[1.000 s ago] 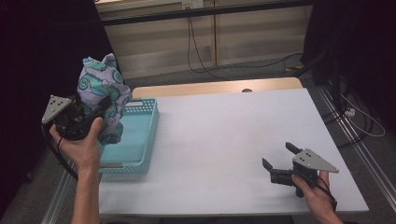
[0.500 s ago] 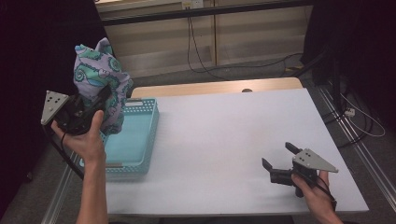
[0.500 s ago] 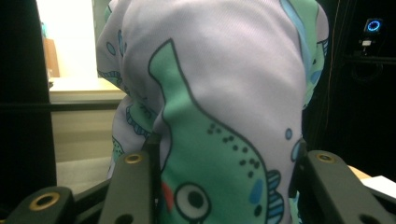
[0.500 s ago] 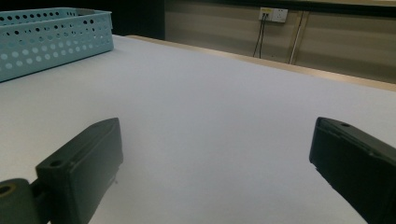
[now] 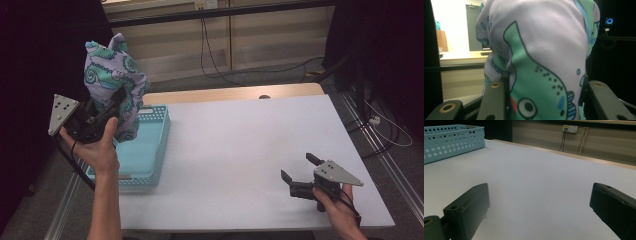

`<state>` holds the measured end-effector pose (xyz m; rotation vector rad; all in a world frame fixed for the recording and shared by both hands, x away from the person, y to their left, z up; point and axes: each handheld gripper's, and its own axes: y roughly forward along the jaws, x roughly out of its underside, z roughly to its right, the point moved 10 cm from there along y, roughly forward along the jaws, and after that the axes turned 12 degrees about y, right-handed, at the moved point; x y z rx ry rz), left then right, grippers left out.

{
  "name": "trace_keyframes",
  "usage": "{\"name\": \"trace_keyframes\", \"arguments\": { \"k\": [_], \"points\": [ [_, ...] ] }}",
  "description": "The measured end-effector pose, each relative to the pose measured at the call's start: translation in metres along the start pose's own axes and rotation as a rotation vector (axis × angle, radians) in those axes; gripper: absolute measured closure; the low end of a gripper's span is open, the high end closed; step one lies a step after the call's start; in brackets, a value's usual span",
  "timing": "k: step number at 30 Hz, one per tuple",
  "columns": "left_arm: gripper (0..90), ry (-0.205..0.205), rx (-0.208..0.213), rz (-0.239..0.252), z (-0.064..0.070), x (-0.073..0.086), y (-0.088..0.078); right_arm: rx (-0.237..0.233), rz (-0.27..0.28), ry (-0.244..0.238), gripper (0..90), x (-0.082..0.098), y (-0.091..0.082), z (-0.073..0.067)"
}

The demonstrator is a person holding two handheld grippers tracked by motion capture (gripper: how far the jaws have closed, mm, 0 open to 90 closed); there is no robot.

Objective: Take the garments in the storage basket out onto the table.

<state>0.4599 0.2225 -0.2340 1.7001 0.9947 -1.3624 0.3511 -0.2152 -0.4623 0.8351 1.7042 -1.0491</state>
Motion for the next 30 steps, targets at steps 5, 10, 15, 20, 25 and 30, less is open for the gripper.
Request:
{"name": "trace_keyframes", "arguments": {
  "k": [5,10,15,20,25,30],
  "points": [
    [54.3,-0.015,0.017,0.013,0.005,-0.005,-0.001,-0.001,0.003,-0.002,2.7,-0.001,0.0,0.0],
    [54.3,-0.004,0.053,0.006,0.018,-0.009,0.002,-0.005,0.002,-0.003,2.7,0.0,0.0,-0.001],
    [54.0,-0.001,0.097,-0.005,0.03,-0.01,0.006,-0.006,0.001,-0.004,2.7,0.0,0.0,-0.001],
    [54.0,0.013,0.127,-0.02,0.042,-0.01,0.011,-0.006,0.0,-0.004,2.7,0.0,0.0,-0.002],
    [54.0,0.019,0.151,-0.025,0.052,-0.012,0.016,-0.006,-0.001,-0.005,2.7,0.0,0.001,-0.001],
    [53.9,0.025,0.206,-0.056,0.067,-0.01,0.024,-0.009,0.002,-0.005,2.7,-0.001,0.0,-0.001]
  ]
}}
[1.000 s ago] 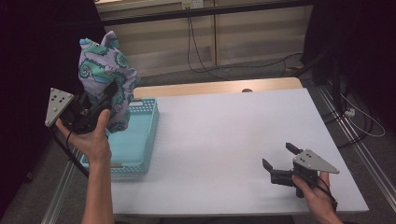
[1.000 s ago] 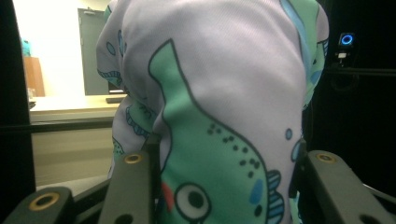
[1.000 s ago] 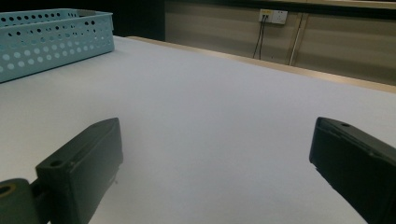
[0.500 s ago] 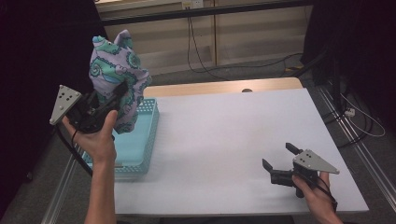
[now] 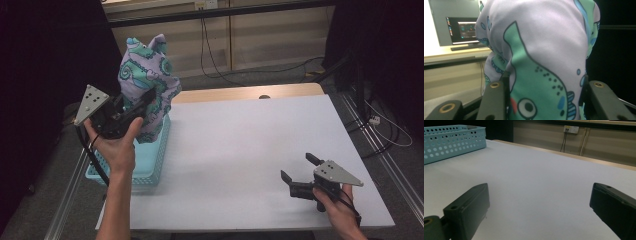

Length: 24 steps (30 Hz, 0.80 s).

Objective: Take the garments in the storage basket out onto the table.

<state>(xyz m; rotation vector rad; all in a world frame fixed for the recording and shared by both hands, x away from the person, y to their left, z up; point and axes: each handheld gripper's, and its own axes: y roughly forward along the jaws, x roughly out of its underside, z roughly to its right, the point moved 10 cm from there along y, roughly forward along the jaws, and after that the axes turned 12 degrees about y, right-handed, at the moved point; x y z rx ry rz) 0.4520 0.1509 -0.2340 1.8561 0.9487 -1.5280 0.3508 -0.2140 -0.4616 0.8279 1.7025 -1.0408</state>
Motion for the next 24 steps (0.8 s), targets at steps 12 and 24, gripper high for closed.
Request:
{"name": "trace_keyframes", "arguments": {
  "k": [12,24],
  "points": [
    [54.1,-0.005,0.078,0.004,0.029,-0.011,0.024,-0.001,0.001,0.0,2.7,0.0,-0.001,0.0],
    [54.1,-0.037,0.146,0.007,0.06,-0.017,0.05,-0.004,0.001,-0.001,2.7,0.0,-0.001,0.0]
  ]
}}
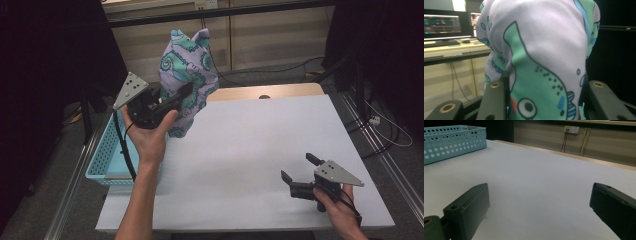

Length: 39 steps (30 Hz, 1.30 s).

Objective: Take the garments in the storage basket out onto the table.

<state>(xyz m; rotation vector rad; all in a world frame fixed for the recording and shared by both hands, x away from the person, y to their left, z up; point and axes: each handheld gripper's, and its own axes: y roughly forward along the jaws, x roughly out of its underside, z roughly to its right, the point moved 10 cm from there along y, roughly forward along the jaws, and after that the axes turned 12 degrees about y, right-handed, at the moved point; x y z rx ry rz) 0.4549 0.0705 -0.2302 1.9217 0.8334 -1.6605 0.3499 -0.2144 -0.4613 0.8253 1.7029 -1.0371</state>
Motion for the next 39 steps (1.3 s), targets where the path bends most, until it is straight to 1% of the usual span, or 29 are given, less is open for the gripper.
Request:
{"name": "trace_keyframes", "arguments": {
  "k": [1,2,4,5,6,8,10,11,14,16,17,18,19,20,22,23,24,28,34,39],
  "points": [
    [54.1,0.0,0.0,0.0,0.0,0.0,0.0,0.0,0.0,0.0,2.7,0.0,0.0,0.0],
    [54.1,-0.004,0.002,-0.002,0.003,0.0,0.003,-0.001,0.001,0.0,2.7,0.0,0.0,0.0],
    [54.0,0.002,0.017,-0.007,0.007,0.002,0.009,-0.002,0.0,-0.001,2.7,0.0,0.0,0.0],
    [54.0,-0.012,0.028,-0.005,0.012,0.003,0.014,-0.002,0.001,-0.002,2.7,0.0,0.0,0.0],
    [54.0,-0.012,0.028,-0.005,0.012,0.003,0.014,-0.002,0.0,0.0,2.8,0.0,0.0,0.0],
    [54.0,-0.006,0.031,-0.02,0.015,0.007,0.021,-0.002,0.0,0.001,2.7,0.0,0.0,0.0],
    [54.0,-0.02,0.048,-0.036,0.021,0.014,0.031,-0.003,-0.001,0.0,2.7,0.0,0.0,0.0],
    [54.0,-0.02,0.048,-0.036,0.021,0.014,0.031,-0.003,-0.001,0.0,2.7,0.0,0.0,0.0],
    [54.0,-0.037,0.07,-0.048,0.027,0.021,0.041,-0.005,-0.001,0.002,2.7,0.0,0.0,-0.001],
    [54.1,-0.041,0.083,-0.056,0.032,0.024,0.048,-0.004,-0.002,0.003,2.8,0.0,0.0,0.0],
    [54.1,-0.041,0.083,-0.056,0.032,0.024,0.048,-0.004,-0.002,0.003,2.8,0.0,0.0,0.0],
    [54.1,-0.054,0.089,-0.052,0.036,0.025,0.053,-0.003,-0.002,0.004,2.7,0.0,0.0,0.0],
    [54.1,-0.054,0.089,-0.052,0.036,0.025,0.053,-0.003,-0.002,0.004,2.7,0.0,0.0,0.0],
    [54.0,-0.04,0.086,-0.061,0.04,0.026,0.057,-0.003,-0.002,0.004,2.7,0.0,0.0,0.0],
    [54.0,-0.033,0.085,-0.067,0.042,0.027,0.06,-0.004,-0.003,0.003,2.7,0.001,0.0,0.0],
    [54.1,-0.043,0.102,-0.068,0.047,0.029,0.065,-0.005,-0.003,0.001,2.8,0.001,0.0,-0.001],
    [54.1,-0.043,0.102,-0.068,0.047,0.029,0.065,-0.005,-0.003,0.001,2.8,0.001,0.0,-0.001],
    [54.1,-0.052,0.12,-0.082,0.056,0.035,0.076,-0.005,-0.003,0.001,2.7,0.001,0.0,-0.001],
    [54.0,-0.077,0.141,-0.081,0.065,0.042,0.09,-0.005,-0.001,0.004,2.7,0.0,-0.001,0.0],
    [54.0,-0.093,0.158,-0.105,0.071,0.055,0.102,-0.006,0.002,0.002,2.7,0.0,-0.001,0.0]
  ]
}}
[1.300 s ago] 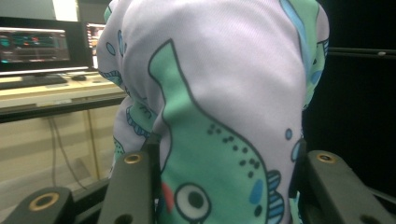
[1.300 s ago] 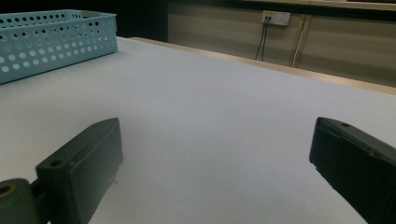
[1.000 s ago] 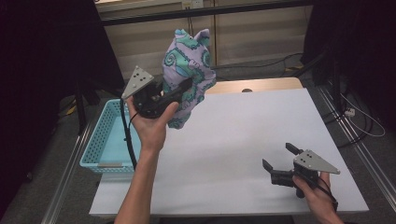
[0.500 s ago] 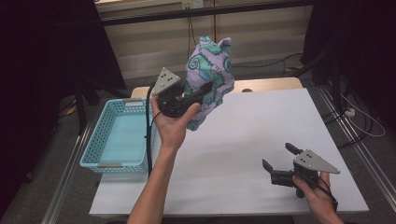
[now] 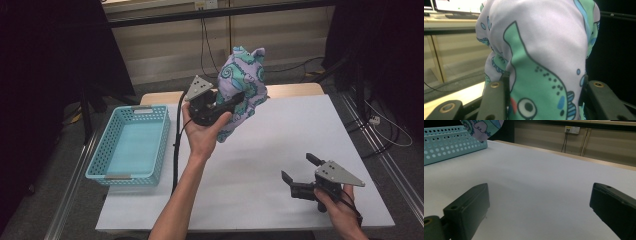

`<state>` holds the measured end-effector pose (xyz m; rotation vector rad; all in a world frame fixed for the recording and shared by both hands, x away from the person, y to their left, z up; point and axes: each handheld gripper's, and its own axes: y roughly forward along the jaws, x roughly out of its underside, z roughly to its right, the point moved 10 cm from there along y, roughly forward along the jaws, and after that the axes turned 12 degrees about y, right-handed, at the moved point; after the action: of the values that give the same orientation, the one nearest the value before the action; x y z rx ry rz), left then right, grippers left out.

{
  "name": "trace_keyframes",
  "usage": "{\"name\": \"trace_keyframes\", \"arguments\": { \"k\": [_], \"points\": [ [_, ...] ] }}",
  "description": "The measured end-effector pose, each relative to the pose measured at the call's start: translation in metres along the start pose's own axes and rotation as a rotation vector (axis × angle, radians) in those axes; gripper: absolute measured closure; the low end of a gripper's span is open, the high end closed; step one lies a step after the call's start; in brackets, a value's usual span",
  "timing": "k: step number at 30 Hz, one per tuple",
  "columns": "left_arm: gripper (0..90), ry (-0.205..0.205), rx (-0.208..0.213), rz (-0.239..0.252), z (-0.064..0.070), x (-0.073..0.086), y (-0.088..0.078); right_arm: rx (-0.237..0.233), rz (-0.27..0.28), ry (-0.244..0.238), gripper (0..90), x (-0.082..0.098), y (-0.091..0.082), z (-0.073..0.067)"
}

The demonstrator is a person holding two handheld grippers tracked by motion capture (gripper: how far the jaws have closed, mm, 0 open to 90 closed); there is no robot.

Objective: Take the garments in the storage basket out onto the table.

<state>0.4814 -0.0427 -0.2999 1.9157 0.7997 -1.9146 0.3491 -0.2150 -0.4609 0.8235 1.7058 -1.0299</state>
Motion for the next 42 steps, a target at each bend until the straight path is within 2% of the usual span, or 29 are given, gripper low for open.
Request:
{"name": "trace_keyframes", "arguments": {
  "k": [2,4,7,9,12,14,19,23,33,42],
  "points": [
    [54.1,-0.007,0.002,-0.015,0.001,0.006,0.005,0.0,0.0,0.0,2.7,0.0,0.0,0.0],
    [54.1,-0.04,0.029,-0.017,0.004,0.012,0.01,0.0,0.001,0.0,2.8,0.0,0.0,0.0],
    [54.1,-0.004,-0.005,-0.045,0.003,0.02,0.014,0.001,0.0,0.0,2.7,0.0,0.0,0.001],
    [54.1,-0.027,0.0,-0.05,0.003,0.027,0.017,0.0,-0.001,-0.001,2.7,0.0,0.0,0.0],
    [54.1,-0.046,0.0,-0.092,-0.001,0.045,0.023,-0.001,-0.002,-0.002,2.7,0.0,-0.001,0.0],
    [54.0,-0.055,0.004,-0.106,-0.001,0.05,0.025,0.0,-0.002,-0.002,2.7,0.0,-0.001,0.0],
    [54.0,-0.049,0.009,-0.165,-0.002,0.072,0.034,-0.001,-0.006,-0.003,2.7,0.001,0.0,0.0],
    [53.9,-0.049,0.003,-0.194,-0.001,0.086,0.039,-0.004,-0.006,-0.003,2.7,0.001,0.0,-0.001],
    [53.5,-0.026,0.022,-0.276,0.001,0.112,0.047,-0.003,-0.008,-0.003,2.7,0.001,0.0,-0.001],
    [52.5,-0.04,0.03,-0.34,-0.001,0.133,0.052,-0.002,-0.009,-0.002,2.8,0.002,0.0,-0.001]
  ]
}}
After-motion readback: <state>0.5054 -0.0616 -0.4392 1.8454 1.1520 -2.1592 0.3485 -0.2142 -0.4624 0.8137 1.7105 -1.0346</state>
